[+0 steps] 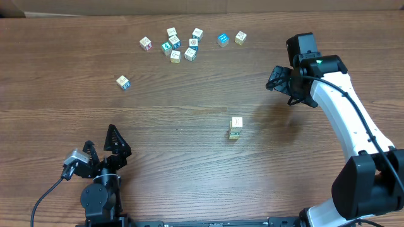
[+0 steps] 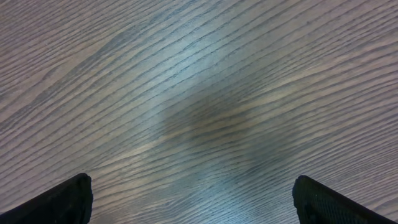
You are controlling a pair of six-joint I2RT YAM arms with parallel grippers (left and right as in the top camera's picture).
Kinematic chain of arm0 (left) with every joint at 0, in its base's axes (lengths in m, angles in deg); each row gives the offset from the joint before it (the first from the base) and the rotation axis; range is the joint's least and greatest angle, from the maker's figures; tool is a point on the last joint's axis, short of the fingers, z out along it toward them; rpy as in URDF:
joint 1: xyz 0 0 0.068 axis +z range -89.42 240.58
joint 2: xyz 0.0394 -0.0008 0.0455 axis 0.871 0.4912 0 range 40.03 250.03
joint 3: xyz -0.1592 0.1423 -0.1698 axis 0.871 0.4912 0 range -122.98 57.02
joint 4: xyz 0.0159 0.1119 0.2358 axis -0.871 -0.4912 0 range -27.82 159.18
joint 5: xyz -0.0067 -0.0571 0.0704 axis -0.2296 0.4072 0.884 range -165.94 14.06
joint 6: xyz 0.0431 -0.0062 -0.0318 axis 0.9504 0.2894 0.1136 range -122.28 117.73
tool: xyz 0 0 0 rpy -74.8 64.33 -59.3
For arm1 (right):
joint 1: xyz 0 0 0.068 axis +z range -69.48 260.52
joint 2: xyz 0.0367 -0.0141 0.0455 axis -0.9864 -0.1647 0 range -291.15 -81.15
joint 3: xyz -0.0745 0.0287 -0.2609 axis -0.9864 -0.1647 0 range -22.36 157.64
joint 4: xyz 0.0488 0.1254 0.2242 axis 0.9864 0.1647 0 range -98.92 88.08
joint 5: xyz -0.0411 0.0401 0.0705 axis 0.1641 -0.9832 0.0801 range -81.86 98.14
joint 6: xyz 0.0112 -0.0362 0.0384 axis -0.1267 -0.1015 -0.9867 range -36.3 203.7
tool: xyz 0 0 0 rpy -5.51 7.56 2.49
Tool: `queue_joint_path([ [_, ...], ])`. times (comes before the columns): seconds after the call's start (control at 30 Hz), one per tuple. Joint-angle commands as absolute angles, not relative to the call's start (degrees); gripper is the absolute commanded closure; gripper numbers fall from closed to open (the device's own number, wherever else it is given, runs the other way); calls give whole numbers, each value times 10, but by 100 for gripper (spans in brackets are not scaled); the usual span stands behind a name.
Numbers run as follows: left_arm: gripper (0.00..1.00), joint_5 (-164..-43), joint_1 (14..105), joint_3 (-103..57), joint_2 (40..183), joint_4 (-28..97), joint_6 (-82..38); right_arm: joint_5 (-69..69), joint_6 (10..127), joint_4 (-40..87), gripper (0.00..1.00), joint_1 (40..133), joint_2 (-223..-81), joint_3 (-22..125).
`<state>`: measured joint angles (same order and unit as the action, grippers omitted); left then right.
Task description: Form a tower
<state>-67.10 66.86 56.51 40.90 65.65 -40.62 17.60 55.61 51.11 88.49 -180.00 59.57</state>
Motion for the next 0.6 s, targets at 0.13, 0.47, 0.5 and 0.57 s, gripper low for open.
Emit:
queue_joint_path([
  [0.13,1,-668,666,567,402,656,-395,186,557,509,0,886,-1795,593],
  [0.47,0,-668,666,567,402,656,-395,186,557,509,0,886,-1795,593],
  [0.5,1,-668,666,567,402,656,-395,186,557,509,0,886,-1794,593],
  [0.57,0,-668,666,567,402,656,-395,186,557,509,0,886,-1792,593],
])
